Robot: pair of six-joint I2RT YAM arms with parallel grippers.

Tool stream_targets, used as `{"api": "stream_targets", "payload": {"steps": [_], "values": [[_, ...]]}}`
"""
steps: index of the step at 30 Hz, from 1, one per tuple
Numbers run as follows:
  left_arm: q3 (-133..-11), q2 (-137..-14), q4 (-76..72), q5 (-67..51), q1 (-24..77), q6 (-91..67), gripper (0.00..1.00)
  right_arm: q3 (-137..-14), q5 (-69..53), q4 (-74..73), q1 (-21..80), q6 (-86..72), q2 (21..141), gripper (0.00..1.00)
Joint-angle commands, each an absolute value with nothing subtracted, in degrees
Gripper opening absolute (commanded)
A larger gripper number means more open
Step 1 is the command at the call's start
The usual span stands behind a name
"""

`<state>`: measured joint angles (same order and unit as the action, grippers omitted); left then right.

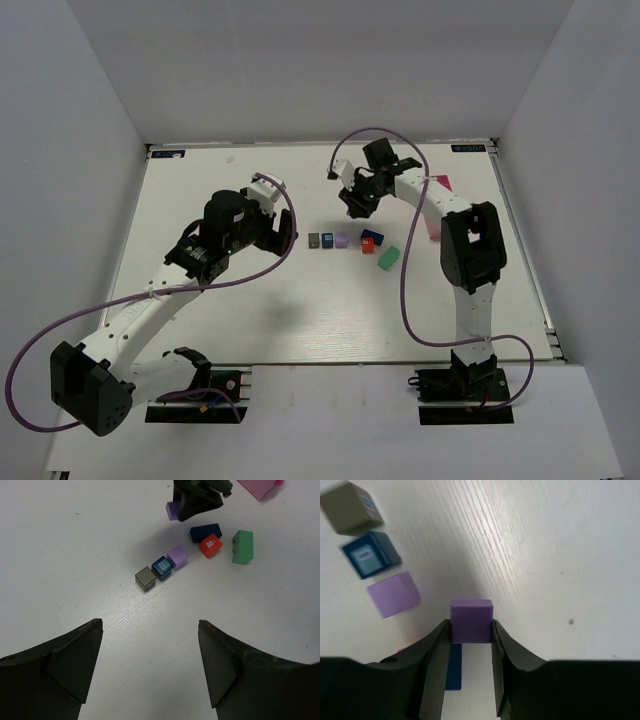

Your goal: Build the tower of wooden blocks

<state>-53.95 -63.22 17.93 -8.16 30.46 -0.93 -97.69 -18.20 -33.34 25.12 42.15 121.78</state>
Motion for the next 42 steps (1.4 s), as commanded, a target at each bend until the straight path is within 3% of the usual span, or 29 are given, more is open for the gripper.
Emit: {"api": "stream_targets", "payload": {"steps": [1, 6, 19, 42], "values": [[-54.0, -60.2, 16.9, -8.5, 30.2, -0.7, 0.87, -98.6, -25.0, -34.4, 25.9, 41.1, 112.9, 0.00], [-53.4, -58.1, 15.6, -8.5, 30.2, -0.2, 0.87, -99.6, -28.6, -38.5, 29.6, 43.6, 112.9, 0.00], [-52.3, -54.1, 14.6, -9.1, 30.2, 0.9, 0.87, -105.2, -23.5, -40.8, 37.7, 43.9, 119.3, 0.00], [-51.8, -54.1, 14.6, -9.7, 30.2, 1.4, 0.87, -108.6, -17.2, -45.0, 39.2, 51.9, 125.3, 0.02]]}}
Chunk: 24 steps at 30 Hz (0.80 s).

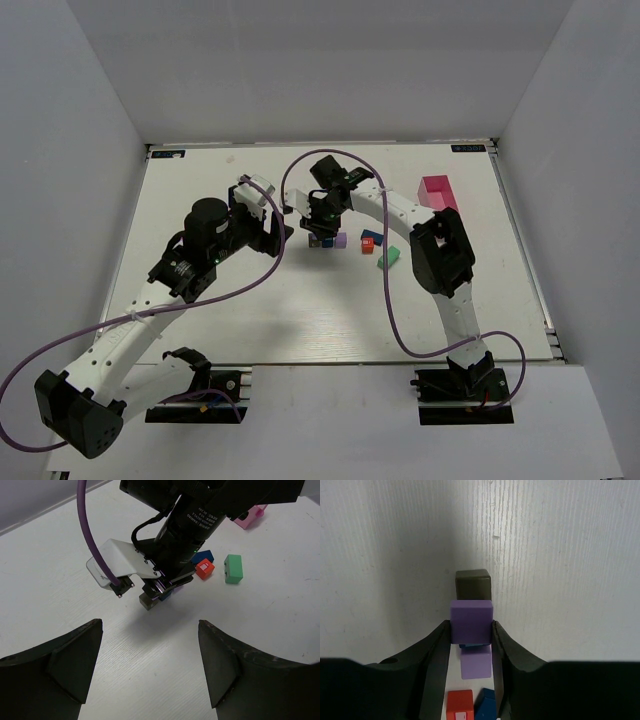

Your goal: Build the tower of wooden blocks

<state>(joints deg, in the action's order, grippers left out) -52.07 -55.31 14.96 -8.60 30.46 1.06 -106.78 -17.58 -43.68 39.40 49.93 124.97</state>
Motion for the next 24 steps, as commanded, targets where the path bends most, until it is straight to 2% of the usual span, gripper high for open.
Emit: {"api": "stream_targets", "payload": {"steps": [1, 24], "values": [[-51.8, -54.1, 14.6, -9.7, 30.2, 1.4, 0.87, -108.6, -17.0, -45.0, 39.4, 51.9, 125.3, 0.02], [-51.8, -54.1, 14.6, -10.2, 30.2, 1.4, 0.87, -107.9, -15.1, -44.8, 39.1, 52.5, 126.2, 0.04]]}}
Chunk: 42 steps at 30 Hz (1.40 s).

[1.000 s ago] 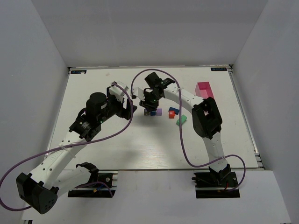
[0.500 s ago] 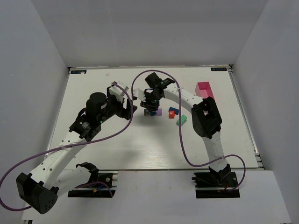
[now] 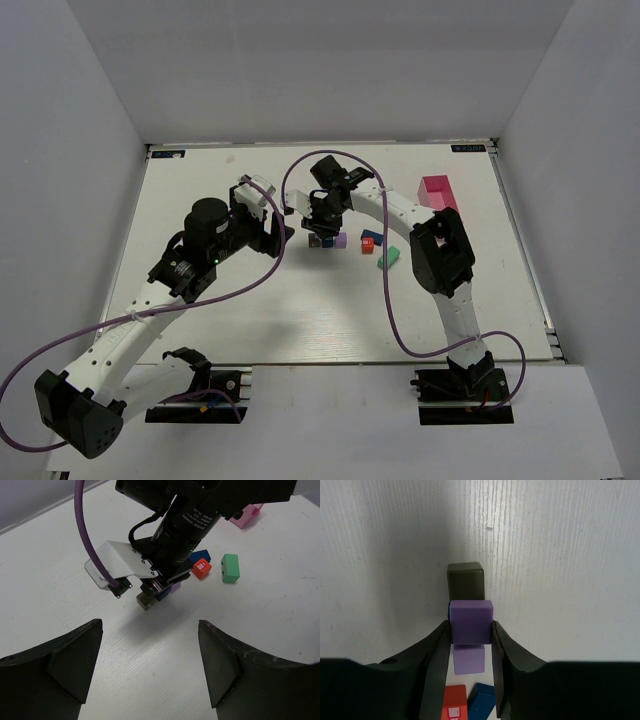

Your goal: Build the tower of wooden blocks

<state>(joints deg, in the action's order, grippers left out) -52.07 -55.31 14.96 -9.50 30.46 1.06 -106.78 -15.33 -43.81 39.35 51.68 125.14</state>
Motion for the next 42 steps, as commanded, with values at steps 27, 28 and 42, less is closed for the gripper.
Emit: {"api": "stream_targets", "payload": {"steps": [27, 28, 42], "values": [[-51.8, -54.1, 14.6, -10.2, 30.2, 1.4, 0.87, -107.8, -14.5, -44.7, 39.1, 52.3, 126.8, 0.19], [-51.8, -54.1, 14.6, -10.2, 30.2, 1.4, 0.87, -107.8, -14.6, -44.6, 39.2, 52.2, 126.9, 0.20], [-51.8, -54.1, 14.6, -10.2, 30.2, 1.4, 0.87, -107.1, -14.3, -44.2, 39.2, 52.3, 126.7, 0.45]]}}
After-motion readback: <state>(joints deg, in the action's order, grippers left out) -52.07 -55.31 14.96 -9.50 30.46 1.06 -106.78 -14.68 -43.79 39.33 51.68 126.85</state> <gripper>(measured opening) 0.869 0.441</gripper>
